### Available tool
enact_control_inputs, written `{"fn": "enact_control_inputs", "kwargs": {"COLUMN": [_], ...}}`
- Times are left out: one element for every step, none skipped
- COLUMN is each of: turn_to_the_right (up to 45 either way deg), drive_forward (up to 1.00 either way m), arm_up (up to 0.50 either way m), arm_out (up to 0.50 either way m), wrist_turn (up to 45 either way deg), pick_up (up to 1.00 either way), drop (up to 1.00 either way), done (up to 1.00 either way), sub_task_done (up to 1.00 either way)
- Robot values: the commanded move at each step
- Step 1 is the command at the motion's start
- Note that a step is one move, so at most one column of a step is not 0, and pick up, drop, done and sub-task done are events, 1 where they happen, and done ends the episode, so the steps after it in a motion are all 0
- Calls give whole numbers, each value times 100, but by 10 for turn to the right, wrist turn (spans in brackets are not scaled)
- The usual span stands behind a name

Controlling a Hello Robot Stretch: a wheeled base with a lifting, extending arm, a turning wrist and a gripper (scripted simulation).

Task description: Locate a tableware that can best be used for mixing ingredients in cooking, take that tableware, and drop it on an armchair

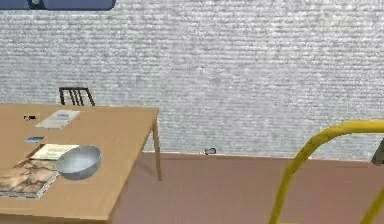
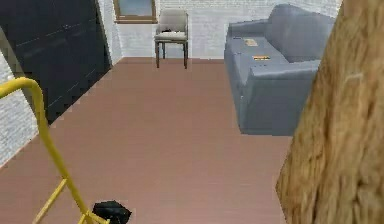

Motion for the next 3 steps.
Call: {"fn": "enact_control_inputs", "kwargs": {"turn_to_the_right": [-450, -450, -300], "drive_forward": [0, 0, 0], "arm_up": [0, 0, 0], "arm_out": [0, 0, 0], "wrist_turn": [0, 0, 0], "pick_up": [0, 0, 0], "drop": [0, 0, 0], "done": [0, 0, 0], "sub_task_done": [0, 0, 0]}}
